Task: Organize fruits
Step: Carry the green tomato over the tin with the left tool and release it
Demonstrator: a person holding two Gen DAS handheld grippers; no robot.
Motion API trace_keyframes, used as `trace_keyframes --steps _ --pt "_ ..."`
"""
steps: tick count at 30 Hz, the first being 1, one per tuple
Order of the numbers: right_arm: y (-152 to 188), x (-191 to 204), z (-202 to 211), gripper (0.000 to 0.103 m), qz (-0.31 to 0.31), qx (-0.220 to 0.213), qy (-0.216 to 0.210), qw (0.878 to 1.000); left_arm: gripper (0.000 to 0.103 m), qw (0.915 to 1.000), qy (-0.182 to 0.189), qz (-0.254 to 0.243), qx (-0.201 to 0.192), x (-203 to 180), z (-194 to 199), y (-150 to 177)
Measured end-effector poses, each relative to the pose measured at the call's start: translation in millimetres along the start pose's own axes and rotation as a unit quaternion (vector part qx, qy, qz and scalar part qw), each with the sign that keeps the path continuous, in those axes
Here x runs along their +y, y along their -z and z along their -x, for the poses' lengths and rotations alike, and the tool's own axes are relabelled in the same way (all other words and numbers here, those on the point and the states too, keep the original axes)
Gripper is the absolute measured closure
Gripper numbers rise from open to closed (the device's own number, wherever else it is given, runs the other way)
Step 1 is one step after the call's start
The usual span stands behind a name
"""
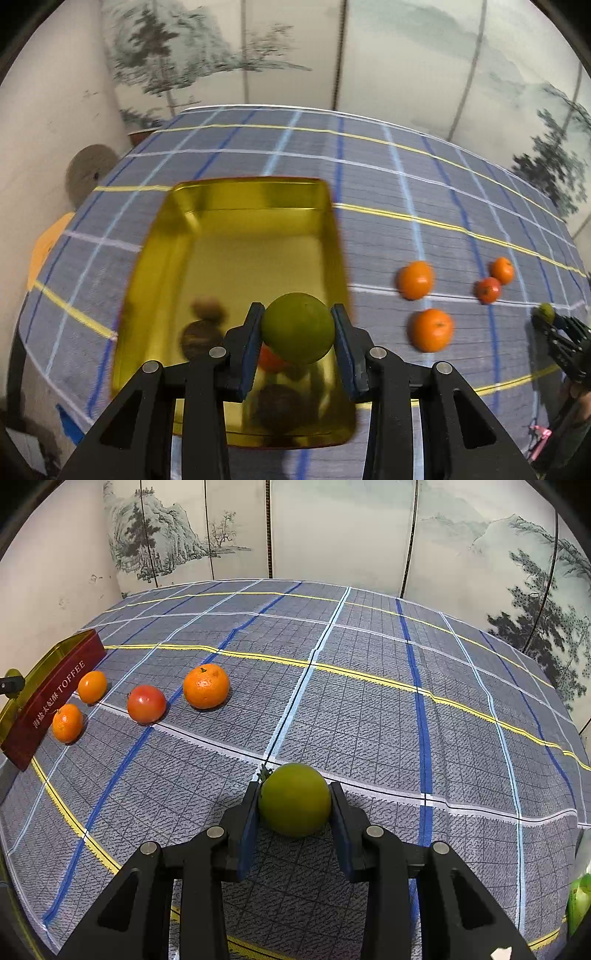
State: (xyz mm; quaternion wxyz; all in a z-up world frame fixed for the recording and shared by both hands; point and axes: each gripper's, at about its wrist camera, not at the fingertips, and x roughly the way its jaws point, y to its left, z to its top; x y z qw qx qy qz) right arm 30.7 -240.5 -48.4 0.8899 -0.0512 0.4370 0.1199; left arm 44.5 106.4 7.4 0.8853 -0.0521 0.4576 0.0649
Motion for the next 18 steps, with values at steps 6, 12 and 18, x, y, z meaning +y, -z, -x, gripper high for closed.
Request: trace_keyframes --steps 6,12,18 --pt "-0.1 0.2 0.1 0.071 0.0 0.0 0.0 1.0 0.065 0.9996 -0.021 0.011 0.018 29.3 -3.4 14.4" --pt "-0.3 0.4 0.4 0.071 0.0 0.0 0.0 1.0 0.065 0.9989 -0.029 0.016 0.034 41.7 -10.0 27.5" --pt "0.4 0.7 0.2 0.071 0.0 0.0 0.002 1.0 0.065 0.9988 -0.026 0.014 0.04 45.0 -12.5 33.1"
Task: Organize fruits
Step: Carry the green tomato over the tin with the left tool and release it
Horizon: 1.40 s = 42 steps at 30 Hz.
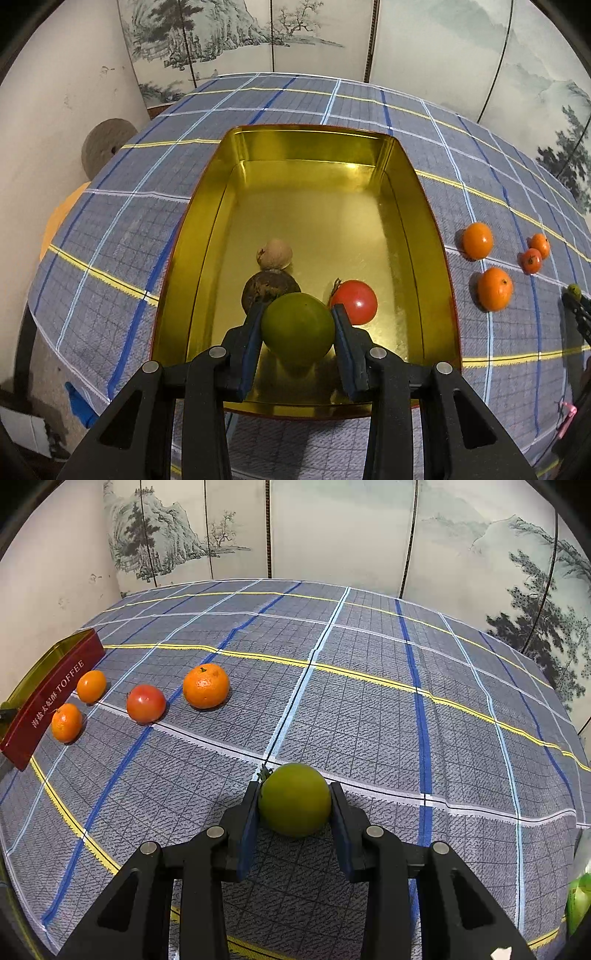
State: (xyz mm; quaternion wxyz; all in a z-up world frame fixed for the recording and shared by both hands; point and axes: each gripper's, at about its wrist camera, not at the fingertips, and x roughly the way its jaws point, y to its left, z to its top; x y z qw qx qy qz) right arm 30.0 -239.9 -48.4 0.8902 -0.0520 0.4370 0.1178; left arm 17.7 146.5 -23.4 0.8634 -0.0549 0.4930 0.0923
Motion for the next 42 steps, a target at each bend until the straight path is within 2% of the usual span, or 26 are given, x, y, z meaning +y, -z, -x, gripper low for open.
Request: trace_keyframes --steps 16,34,42 --pt "-0.1 0.8 0.3 0.071 0.001 0.0 0.0 1.0 0.065 0.9998 -0.001 -0.002 0.021 5.9 -15.9 7.7" --pt "-0.8 0.3 -0.7 0.071 0.001 0.002 0.007 1.0 0.064 0.9996 -0.021 -0.012 0.014 4.3 -16.6 10.0" --pt "-4.3 2.9 0.3 0.071 -0.001 0.003 0.008 1.0 0.054 0.9996 -0.024 -0.01 0.009 9.1 -14.3 10.6"
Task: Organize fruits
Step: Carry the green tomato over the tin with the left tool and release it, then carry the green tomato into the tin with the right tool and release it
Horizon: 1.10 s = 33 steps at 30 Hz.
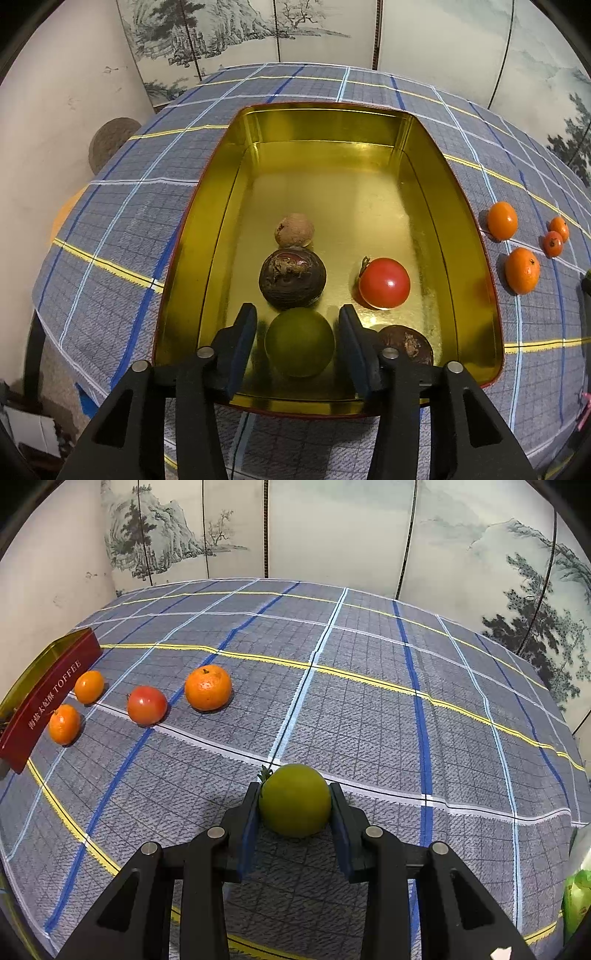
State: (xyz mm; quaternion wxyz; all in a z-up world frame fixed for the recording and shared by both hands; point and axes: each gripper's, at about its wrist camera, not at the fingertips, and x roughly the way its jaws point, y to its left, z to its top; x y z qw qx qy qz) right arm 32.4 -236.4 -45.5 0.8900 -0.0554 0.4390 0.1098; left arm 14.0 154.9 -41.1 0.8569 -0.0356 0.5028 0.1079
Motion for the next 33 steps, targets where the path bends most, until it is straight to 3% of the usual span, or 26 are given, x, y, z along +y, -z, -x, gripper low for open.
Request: trace_keyframes --steps 12,26,33 --pt "-18.0 22.5 11.5 0.071 0.013 -0.018 -0.019 1.0 0.047 0.9998 -0.004 -0.005 -0.02 -2.0 9.9 1.7" --pt "-38.0 98.2 24.1 0.071 0.063 -0.035 -0.082 0.994 0.047 0.9986 0.018 -0.017 -0.047 -8.1 23.3 4.0" --pt "-45.9 142.7 24.4 0.071 0.096 -0.037 -0.125 0.987 0.047 0.9979 0.005 -0.021 -0.061 -10.0 28.8 2.3"
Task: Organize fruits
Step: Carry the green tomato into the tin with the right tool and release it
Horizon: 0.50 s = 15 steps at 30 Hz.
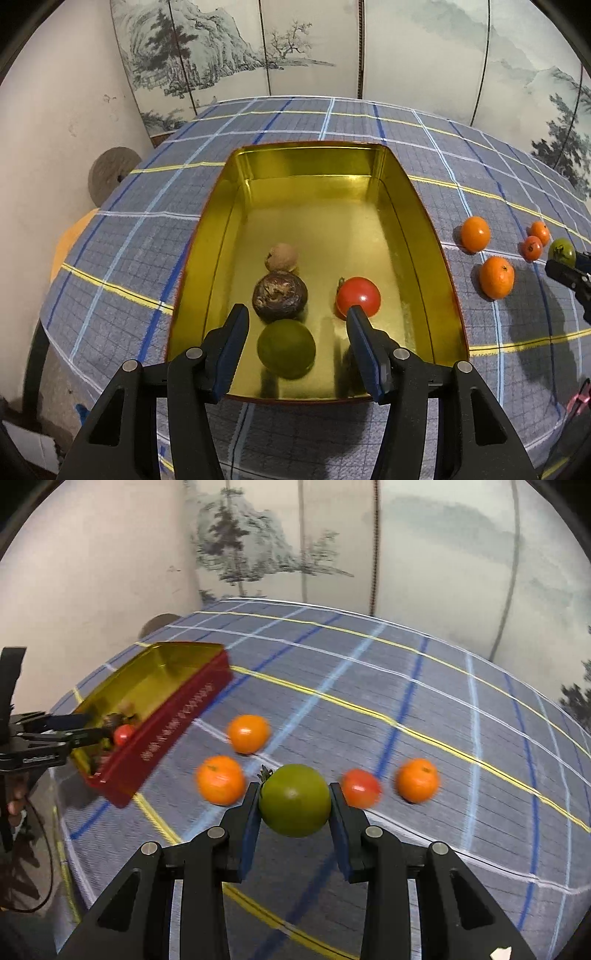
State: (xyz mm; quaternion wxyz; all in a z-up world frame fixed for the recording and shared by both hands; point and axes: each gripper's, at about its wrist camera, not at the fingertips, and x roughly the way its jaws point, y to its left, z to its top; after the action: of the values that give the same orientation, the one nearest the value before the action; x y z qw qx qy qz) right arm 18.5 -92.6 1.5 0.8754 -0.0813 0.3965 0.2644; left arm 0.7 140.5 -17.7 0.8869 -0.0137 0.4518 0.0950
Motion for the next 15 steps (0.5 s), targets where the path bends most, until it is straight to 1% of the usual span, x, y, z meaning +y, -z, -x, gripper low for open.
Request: trace_keyframes --steps 6,10,15 --pt "-12.8 33.8 -7.1 0.071 0.021 -0.002 -0.035 0.999 0.047 1.0 -0.001 -0.001 -0.001 0.7 0.7 0.5" --pt "-23.0 54.9 -10.2 0.071 0.034 -0.007 -0.057 0.998 0.047 1.0 -0.001 0.001 -0.009 3.8 4.0 0.4" --pt "-35.5 80.3 -15.8 0.071 0.05 -0.011 -0.082 0.995 0.047 0.9996 0.008 0.013 -0.022 11.9 12.1 1.7"
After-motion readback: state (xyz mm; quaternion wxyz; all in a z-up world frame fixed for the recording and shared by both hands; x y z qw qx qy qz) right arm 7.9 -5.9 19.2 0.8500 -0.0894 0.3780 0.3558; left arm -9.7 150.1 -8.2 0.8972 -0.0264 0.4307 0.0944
